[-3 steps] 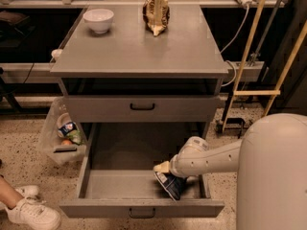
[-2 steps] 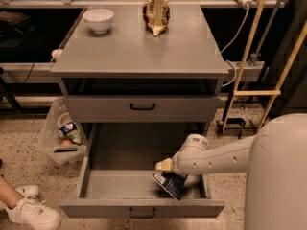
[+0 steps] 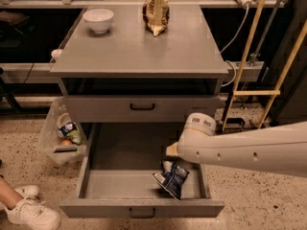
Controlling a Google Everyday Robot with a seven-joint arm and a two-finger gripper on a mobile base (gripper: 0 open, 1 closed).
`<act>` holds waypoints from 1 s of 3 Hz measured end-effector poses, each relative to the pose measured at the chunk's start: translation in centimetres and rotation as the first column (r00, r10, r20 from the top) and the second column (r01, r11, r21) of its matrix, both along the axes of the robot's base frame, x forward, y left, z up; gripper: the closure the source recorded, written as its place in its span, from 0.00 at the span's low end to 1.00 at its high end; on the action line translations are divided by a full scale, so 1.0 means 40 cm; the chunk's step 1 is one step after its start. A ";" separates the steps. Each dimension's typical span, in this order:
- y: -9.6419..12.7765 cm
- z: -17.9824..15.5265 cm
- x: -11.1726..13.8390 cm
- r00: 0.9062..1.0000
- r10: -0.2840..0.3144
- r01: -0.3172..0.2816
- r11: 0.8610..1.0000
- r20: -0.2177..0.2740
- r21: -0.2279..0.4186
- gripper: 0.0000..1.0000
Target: Place blue chip bag into middle drawer
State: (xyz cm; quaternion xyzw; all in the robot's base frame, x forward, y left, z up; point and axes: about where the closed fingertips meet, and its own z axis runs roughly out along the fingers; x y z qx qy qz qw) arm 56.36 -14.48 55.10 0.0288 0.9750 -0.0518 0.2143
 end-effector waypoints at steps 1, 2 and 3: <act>-0.065 0.227 -0.026 0.992 -0.107 0.106 0.994 0.062 0.010 0.00; -0.066 0.230 -0.027 0.994 -0.093 0.093 0.996 0.061 0.002 0.00; -0.127 0.344 -0.001 0.986 -0.120 0.121 0.993 0.114 -0.006 0.00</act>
Offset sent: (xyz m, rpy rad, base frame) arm -0.0054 -0.0221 0.0627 -0.0055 -0.0437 -0.0840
